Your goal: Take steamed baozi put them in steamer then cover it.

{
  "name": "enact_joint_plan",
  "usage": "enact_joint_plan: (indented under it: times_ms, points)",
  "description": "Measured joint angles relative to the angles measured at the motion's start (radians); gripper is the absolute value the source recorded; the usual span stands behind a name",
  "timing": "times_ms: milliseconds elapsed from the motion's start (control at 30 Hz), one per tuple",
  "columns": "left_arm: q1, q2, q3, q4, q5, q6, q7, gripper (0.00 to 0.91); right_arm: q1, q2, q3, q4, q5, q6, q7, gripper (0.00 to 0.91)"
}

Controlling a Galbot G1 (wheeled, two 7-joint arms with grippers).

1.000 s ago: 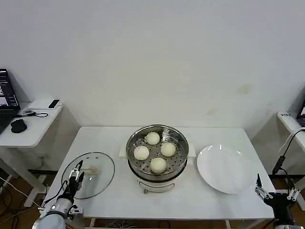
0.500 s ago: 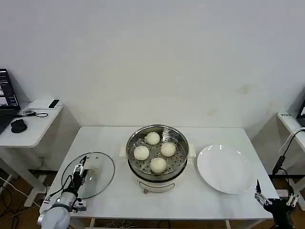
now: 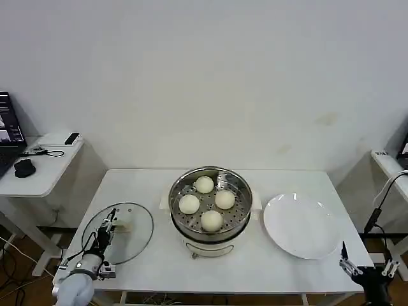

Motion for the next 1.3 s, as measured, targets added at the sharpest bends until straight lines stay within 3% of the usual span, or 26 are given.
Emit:
enact_joint_plan:
  times_ms: [533, 933, 1300]
  points:
    - [0.043, 0.008, -0.041, -0.091, -0.009, 0.040, 0.009, 0.000, -0.010, -0.003, -0.032, 0.009, -0.013, -0.010, -0.011, 0.907]
    - [0.086, 0.045, -0.065, -0.331, -0.109, 0.220, 0.062, 0.000, -0.012, -0.015, -0.048, 0.012, -0.021, -0.023, -0.030, 0.907]
    - [0.043, 0.089, 0.027, -0.509, -0.162, 0.392, 0.138, 0.000, -0.019, -0.014, -0.052, 0.017, -0.026, -0.027, -0.041, 0.907]
